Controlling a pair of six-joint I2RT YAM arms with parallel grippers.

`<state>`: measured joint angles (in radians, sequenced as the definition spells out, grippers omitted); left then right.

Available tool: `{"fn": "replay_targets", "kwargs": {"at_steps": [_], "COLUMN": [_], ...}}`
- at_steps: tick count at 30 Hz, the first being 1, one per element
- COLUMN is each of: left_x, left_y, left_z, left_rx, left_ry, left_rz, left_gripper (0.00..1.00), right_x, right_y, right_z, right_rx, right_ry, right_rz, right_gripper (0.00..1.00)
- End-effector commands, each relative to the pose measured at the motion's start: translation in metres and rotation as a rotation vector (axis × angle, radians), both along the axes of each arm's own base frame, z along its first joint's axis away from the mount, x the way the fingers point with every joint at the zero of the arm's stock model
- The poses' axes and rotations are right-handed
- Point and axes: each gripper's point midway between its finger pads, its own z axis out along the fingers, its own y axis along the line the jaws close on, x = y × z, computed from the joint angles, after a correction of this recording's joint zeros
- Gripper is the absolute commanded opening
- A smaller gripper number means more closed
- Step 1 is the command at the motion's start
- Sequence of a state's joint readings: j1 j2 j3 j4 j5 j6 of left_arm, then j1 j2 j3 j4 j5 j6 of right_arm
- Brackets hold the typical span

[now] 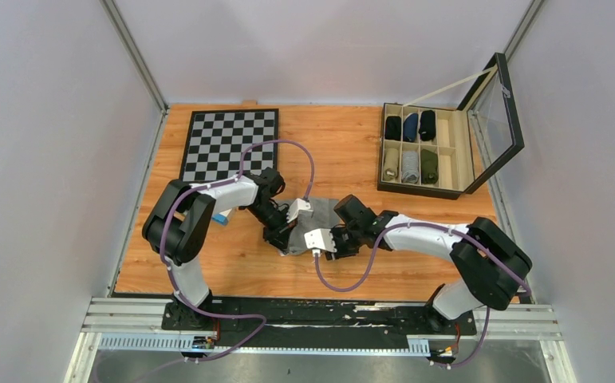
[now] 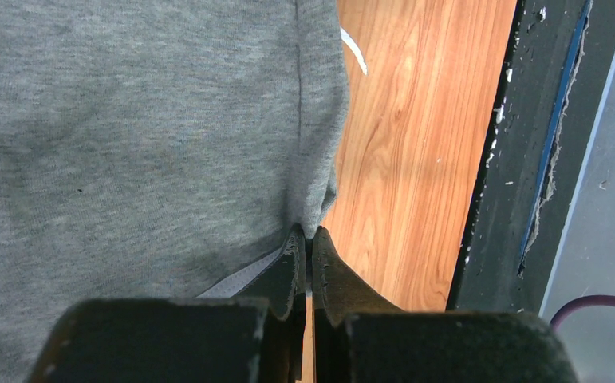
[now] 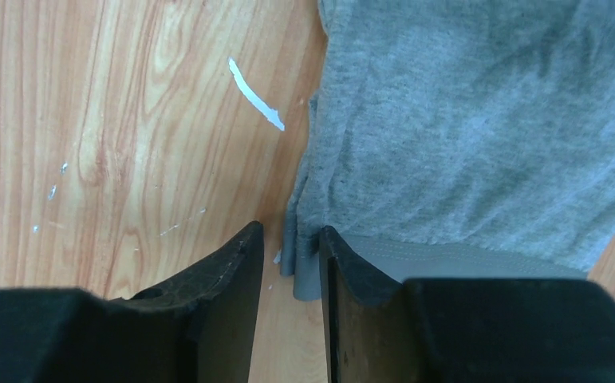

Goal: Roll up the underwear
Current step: Fold the underwear at the center of the board.

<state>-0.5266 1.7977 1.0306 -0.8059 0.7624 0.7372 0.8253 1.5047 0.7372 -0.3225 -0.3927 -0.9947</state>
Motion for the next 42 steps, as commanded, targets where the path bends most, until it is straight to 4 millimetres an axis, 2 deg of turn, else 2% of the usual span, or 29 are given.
{"fn": "replay_targets", "kwargs": {"at_steps": [1,7,10,12,15,19,25,30,32,36,42], "left_x": [0.001,0.003,0.001,0.0,-0.003,-0.013,-0.033,-0.048,-0.046,-0.03,-0.007], "left_y": [0.007,0.012,0.013,0.01,0.007,0.005,0.006,0.004,0.005,0.008,0.005], "left_z": [-0.007,-0.009,-0.007,0.0,0.014,0.033,0.054,0.07,0.07,0.07,0.069], "left_rx": [0.044,0.07,0.07,0.052,0.03,-0.01,-0.047,-0.086,-0.074,-0.048,-0.032], "left_ry": [0.013,0.006,0.017,0.026,0.042,0.063,0.142,0.232,0.228,0.191,0.173], "left_rz": [0.005,-0.003,-0.003,-0.009,-0.008,-0.013,-0.026,-0.026,-0.029,-0.016,-0.005], "left_gripper": [0.0,0.0,0.0,0.0,0.0,0.0,0.0,0.0,0.0,0.0,0.0], "right_x": [0.002,0.011,0.01,0.007,-0.009,-0.026,-0.045,-0.056,-0.056,-0.051,-0.024], "right_y": [-0.004,-0.01,-0.014,-0.008,0.004,0.007,0.008,0.009,0.008,0.007,0.01], "right_z": [-0.015,-0.023,-0.023,-0.008,0.018,0.043,0.061,0.067,0.068,0.077,0.086], "right_rx": [-0.067,-0.106,-0.12,-0.094,-0.035,-0.011,-0.012,-0.01,-0.017,-0.011,-0.001], "right_ry": [-0.088,-0.169,-0.178,-0.146,-0.047,0.056,0.171,0.241,0.257,0.298,0.371], "right_rz": [0.05,0.042,0.051,0.05,0.054,0.062,0.073,0.084,0.083,0.077,0.055], "right_gripper": [0.3,0.25,0.09,0.05,0.03,0.0,0.0,0.0,0.0,0.0,0.0]}}
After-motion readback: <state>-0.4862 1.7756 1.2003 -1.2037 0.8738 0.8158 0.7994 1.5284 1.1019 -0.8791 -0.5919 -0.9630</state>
